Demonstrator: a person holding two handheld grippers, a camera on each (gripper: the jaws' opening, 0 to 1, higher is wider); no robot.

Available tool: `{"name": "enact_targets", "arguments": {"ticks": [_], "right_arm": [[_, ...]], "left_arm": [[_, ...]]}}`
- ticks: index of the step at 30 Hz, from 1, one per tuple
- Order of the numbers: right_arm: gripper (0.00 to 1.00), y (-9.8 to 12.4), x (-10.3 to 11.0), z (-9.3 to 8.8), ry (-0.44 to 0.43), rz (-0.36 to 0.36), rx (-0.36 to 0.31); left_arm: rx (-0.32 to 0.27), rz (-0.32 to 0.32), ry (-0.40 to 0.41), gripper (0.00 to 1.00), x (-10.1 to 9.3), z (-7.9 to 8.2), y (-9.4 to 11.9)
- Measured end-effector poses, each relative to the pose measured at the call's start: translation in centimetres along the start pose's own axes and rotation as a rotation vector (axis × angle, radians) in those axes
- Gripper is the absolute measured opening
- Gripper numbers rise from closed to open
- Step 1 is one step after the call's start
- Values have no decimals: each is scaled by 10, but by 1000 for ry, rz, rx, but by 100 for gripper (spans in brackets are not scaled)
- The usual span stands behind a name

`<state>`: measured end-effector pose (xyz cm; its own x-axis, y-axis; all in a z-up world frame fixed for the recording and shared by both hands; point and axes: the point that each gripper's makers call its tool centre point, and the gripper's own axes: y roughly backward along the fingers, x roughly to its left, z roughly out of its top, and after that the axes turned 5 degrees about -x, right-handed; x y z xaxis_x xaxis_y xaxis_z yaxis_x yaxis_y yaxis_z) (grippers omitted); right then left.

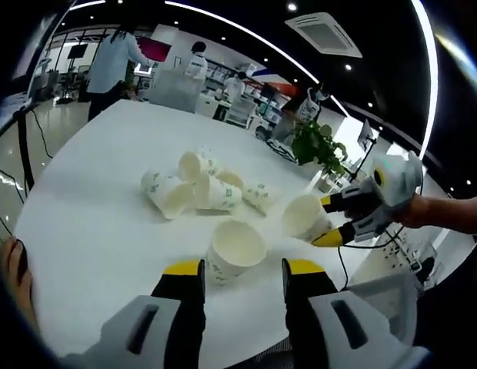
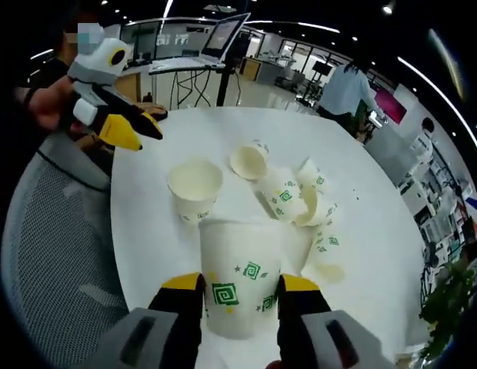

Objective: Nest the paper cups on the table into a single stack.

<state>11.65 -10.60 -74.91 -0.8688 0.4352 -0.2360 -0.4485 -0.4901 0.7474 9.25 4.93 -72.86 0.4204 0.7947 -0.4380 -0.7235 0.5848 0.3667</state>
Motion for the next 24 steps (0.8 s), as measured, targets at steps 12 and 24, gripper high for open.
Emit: {"name": "enact_targets", "arguments": {"ticks": [12, 24], "right_arm": [[36, 1, 9, 25, 46, 11, -40], [36, 0, 29, 70, 183, 66, -117]], "left_arm": [[-19, -115, -45, 39, -38, 33, -17], [-7, -210, -35, 34, -59, 40, -32]]}}
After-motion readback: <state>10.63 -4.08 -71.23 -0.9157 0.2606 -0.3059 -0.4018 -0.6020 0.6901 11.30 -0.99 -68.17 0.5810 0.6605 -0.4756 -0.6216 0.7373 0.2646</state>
